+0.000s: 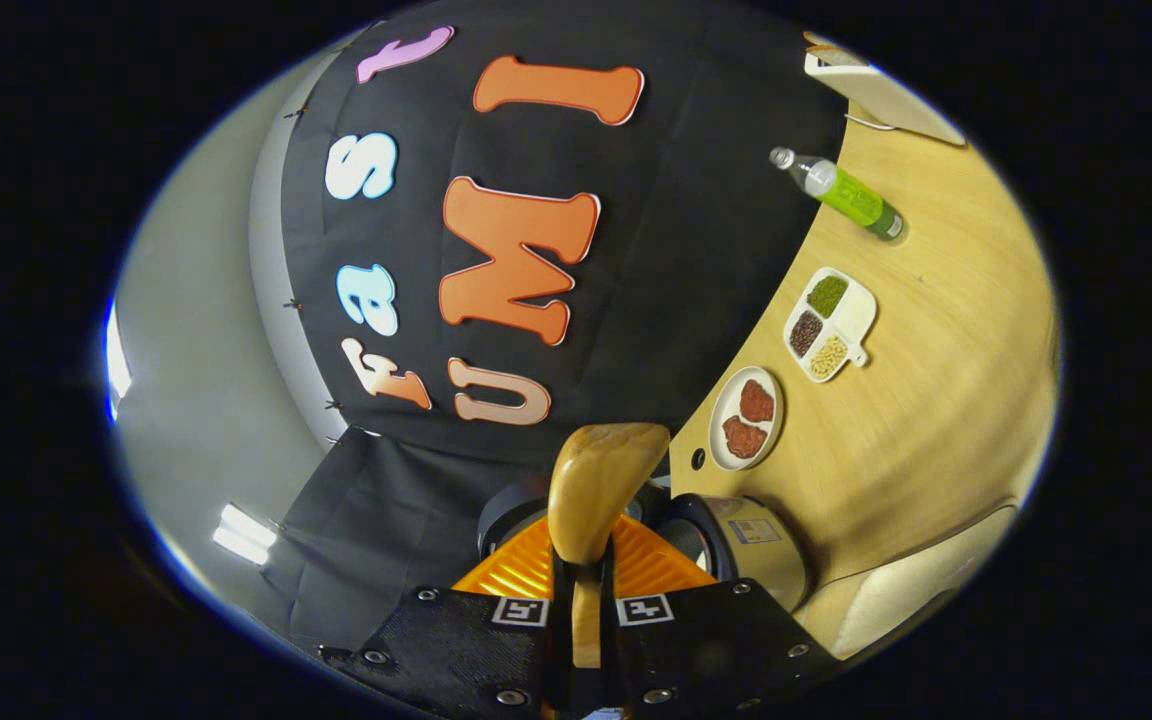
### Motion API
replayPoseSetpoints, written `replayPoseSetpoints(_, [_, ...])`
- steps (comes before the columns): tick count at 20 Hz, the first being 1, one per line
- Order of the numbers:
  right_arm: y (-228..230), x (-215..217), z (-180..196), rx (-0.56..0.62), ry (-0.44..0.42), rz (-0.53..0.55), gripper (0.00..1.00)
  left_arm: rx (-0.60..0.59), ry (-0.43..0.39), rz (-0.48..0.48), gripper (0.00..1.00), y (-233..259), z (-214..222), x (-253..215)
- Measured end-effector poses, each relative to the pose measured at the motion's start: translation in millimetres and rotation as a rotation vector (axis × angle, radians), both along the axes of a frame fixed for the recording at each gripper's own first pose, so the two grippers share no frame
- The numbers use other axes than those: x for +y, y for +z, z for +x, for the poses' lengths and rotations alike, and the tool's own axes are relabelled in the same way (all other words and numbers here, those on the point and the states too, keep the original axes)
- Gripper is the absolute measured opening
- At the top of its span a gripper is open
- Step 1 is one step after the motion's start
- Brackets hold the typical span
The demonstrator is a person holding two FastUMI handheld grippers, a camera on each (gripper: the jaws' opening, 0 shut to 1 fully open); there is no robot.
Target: Close the left gripper, press the button to open the rice cooker; take a wooden spoon from the chopstick holder with the right hand, scoop a spoonful of rice and pour it into the rice cooker, then put the wooden spoon back into the chopstick holder.
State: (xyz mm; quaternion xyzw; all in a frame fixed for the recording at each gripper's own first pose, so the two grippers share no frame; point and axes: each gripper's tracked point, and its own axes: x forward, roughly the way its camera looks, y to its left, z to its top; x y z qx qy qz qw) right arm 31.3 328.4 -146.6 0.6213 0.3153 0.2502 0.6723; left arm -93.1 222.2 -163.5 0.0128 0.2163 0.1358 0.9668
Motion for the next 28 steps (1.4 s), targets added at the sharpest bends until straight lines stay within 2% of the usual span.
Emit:
replayPoseSetpoints(3, [2.3, 36.9, 12.4, -0.014, 0.037, -0.025, 0.11, 0.014, 0.030, -0.007, 0.91, -7.1, -11.8, 8.6])
replayPoseSetpoints(4, [2.5, 48.1, 16.2, -0.019, 0.047, -0.035, 0.10, 0.022, 0.037, -0.014, 0.99, -9.8, -14.6, 9.3])
replayPoseSetpoints(9, [-7.9, 89.7, 30.2, -0.055, 0.087, -0.149, 0.10, 0.043, 0.067, -0.009, 0.99, -20.2, -29.9, 21.5])
replayPoseSetpoints(15, [-26.6, 125.4, 36.1, -0.140, 0.132, -0.358, 0.10, 0.071, 0.110, -0.019, 0.99, -31.5, -35.9, 35.4])
replayPoseSetpoints(16, [-29.5, 130.7, 35.6, -0.158, 0.140, -0.396, 0.10, 0.072, 0.114, -0.017, 0.91, -31.1, -36.6, 37.8])
replayPoseSetpoints(17, [-31.2, 137.8, 33.4, -0.181, 0.154, -0.431, 0.10, 0.073, 0.118, -0.017, 0.91, -33.0, -37.4, 38.9])
replayPoseSetpoints(19, [-31.1, 148.4, 30.5, -0.251, 0.180, -0.515, 0.10, 0.077, 0.127, -0.018, 0.91, -33.5, -39.3, 43.3])
replayPoseSetpoints(23, [-15.9, 165.5, 23.1, -0.471, 0.213, -0.687, 0.11, 0.084, 0.146, -0.020, 0.91, -37.2, -40.5, 50.4])
replayPoseSetpoints(26, [-2.5, 174.0, 16.0, -0.605, 0.237, -0.774, 0.11, 0.088, 0.155, -0.020, 0.91, -38.2, -42.7, 52.9])
replayPoseSetpoints(27, [-0.3, 176.3, 14.9, -0.634, 0.246, -0.791, 0.10, 0.088, 0.157, -0.019, 0.99, -38.1, -44.9, 52.6])
replayPoseSetpoints(28, [-1.0, 179.8, 14.1, -0.660, 0.252, -0.812, 0.10, 0.088, 0.159, -0.017, 0.99, -37.7, -45.4, 53.1])
